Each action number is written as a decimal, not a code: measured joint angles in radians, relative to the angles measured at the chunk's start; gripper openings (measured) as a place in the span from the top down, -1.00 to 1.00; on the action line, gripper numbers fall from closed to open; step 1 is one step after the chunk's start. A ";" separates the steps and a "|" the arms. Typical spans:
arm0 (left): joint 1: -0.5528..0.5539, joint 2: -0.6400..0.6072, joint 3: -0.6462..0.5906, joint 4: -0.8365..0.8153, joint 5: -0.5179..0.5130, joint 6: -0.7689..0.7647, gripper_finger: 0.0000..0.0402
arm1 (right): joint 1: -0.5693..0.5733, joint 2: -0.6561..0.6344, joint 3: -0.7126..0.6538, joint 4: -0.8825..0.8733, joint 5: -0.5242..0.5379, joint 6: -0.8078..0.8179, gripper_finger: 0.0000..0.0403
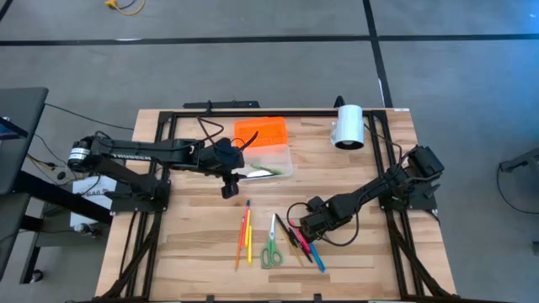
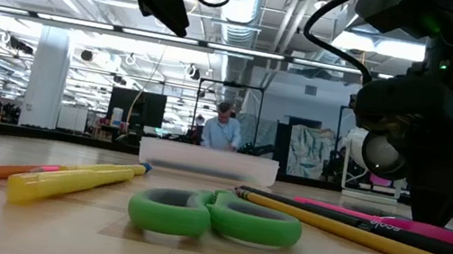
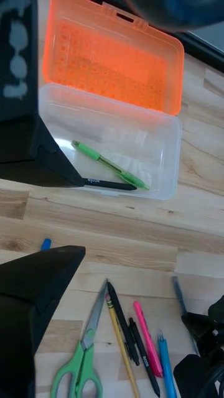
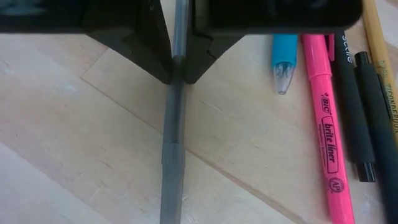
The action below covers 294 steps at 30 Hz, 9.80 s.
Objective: Pick & place school supplies into a supply box
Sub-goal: Put the gray pen into the supply box, then put the orange pencil into the supply box
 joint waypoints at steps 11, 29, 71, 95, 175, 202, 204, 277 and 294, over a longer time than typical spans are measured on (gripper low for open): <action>0.000 0.000 0.000 0.000 -0.001 0.000 0.24 | 0.000 0.001 0.000 0.003 0.001 -0.001 0.81; 0.000 0.000 0.000 0.000 -0.003 0.000 0.24 | 0.000 0.000 0.002 0.003 0.003 -0.003 0.93; -0.025 0.000 0.000 -0.013 -0.002 -0.103 0.24 | -0.440 -0.365 0.002 0.236 0.186 -0.768 0.94; -0.321 0.000 0.000 -0.261 -0.397 -0.550 0.24 | -0.659 0.119 0.376 0.258 -0.098 -1.336 0.89; -0.669 0.475 -0.034 0.146 -0.177 -1.032 0.24 | -0.288 -0.565 0.460 -0.466 0.350 -1.167 0.42; -0.668 0.586 -0.027 0.022 -0.123 -1.121 0.24 | -0.278 -0.564 0.460 -0.457 0.372 -1.141 0.42; -0.670 0.586 -0.027 0.001 -0.104 -1.109 0.24 | -0.278 -0.564 0.460 -0.457 0.372 -1.141 0.42; -0.459 0.577 -0.035 -0.030 -0.006 -1.427 0.43 | -0.278 -0.564 0.460 -0.470 0.369 -1.091 0.42; -0.427 0.575 -0.034 -0.027 0.055 -1.373 0.59 | -0.278 -0.564 0.460 -0.462 0.369 -1.080 0.42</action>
